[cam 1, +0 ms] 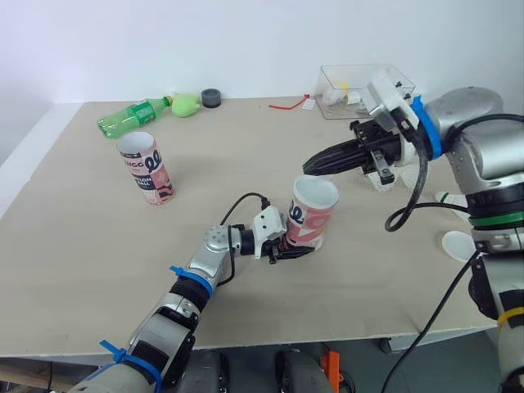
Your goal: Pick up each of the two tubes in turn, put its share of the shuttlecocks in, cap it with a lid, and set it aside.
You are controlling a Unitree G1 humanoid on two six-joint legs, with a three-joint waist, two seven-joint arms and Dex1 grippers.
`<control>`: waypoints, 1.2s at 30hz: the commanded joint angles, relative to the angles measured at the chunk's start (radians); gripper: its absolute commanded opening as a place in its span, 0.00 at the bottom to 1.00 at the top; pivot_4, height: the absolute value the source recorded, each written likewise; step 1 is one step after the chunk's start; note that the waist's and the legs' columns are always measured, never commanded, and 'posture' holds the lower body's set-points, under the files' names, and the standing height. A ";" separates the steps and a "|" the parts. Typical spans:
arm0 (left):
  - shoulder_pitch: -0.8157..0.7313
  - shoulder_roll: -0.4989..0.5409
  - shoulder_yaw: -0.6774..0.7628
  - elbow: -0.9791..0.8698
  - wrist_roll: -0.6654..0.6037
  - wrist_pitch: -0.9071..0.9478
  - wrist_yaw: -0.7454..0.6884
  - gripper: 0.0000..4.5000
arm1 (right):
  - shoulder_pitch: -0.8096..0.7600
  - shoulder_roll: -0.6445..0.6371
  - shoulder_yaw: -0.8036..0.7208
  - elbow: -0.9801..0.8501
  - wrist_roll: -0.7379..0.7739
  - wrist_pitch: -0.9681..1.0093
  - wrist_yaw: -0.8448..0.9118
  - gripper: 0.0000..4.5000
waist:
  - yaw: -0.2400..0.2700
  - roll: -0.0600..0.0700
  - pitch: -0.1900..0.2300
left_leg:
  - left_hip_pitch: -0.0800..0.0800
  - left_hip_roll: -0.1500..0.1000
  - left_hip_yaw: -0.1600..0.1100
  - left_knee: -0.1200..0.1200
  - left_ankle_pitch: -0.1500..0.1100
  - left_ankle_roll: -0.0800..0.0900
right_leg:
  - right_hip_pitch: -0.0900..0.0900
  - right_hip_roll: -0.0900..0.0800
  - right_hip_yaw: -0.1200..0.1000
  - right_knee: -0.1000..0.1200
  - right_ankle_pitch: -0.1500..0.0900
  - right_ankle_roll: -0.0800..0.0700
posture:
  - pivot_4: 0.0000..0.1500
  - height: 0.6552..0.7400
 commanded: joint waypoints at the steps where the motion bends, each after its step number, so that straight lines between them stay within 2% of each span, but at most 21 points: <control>1: 0.029 0.021 -0.017 0.024 0.030 0.021 -0.004 0.51 | 0.010 0.005 -0.025 -0.024 -0.032 -0.031 0.017 0.01 | 0.000 0.000 0.000 | 0.000 0.000 0.000 0.000 0.000 0.000 | 0.000 0.000 0.000 0.000 0.000 0.000 | 1.00 1.00; 12: 0.043 0.026 -0.018 0.002 0.029 0.030 -0.002 0.51 | 0.045 0.040 -0.002 -0.004 -0.114 -0.101 0.056 0.01 | 0.000 0.000 0.000 | 0.000 0.000 0.000 0.000 0.000 0.000 | 0.000 0.001 0.000 0.000 0.000 0.000 | 1.00 1.00; 19: 0.050 0.029 -0.018 -0.012 0.027 0.040 -0.001 0.51 | 0.083 0.012 0.054 0.007 -0.153 -0.170 0.058 0.01 | 0.000 0.000 0.000 | 0.000 0.000 0.000 0.000 0.000 0.000 | 0.000 0.001 0.000 0.000 0.000 0.000 | 1.00 1.00; 36: 0.044 0.035 -0.016 -0.020 0.017 0.060 -0.007 0.51 | 0.101 -0.038 0.154 0.001 -0.136 -0.294 0.058 0.01 | -0.001 -0.006 -0.004 | 0.002 0.003 -0.001 0.000 0.000 0.000 | 0.001 0.004 0.000 0.000 -0.002 -0.003 | 1.00 1.00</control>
